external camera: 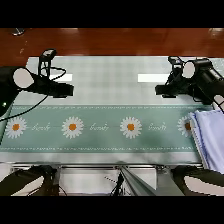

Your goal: Fold the shirts.

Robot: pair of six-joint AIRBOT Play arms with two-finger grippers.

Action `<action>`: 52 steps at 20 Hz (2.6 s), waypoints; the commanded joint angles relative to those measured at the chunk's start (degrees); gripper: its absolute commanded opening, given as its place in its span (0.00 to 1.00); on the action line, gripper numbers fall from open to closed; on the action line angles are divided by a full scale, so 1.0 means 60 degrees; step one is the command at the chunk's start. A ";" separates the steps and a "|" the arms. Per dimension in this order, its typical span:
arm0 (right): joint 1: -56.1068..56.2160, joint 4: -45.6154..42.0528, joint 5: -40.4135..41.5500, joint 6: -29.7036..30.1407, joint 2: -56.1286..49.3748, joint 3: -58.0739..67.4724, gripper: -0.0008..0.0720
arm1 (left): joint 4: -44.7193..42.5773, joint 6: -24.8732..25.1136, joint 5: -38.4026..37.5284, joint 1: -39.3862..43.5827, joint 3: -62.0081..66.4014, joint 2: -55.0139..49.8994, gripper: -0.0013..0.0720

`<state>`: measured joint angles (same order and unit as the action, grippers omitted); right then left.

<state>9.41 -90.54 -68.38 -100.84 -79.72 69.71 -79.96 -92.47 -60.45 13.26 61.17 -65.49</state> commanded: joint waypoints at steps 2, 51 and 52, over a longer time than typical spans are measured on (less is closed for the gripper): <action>0.0007 0.0004 -0.0004 -0.0004 -0.0007 0.0004 0.04 | -0.0004 0.0000 0.0004 -0.0004 0.0000 -0.0004 0.04; -0.4838 0.3340 0.1424 0.3304 -0.1268 0.4524 0.04 | -0.2306 -0.0219 -0.1457 -0.0754 0.1814 -0.0656 0.98; -0.4674 0.3340 0.1432 0.3337 -0.0758 0.4907 0.04 | -0.2084 -0.0219 -0.1537 -0.0776 0.1672 -0.0157 0.98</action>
<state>-20.03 -76.49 -58.26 -85.41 -91.42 93.60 -91.88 -93.86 -63.55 9.93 68.95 -70.65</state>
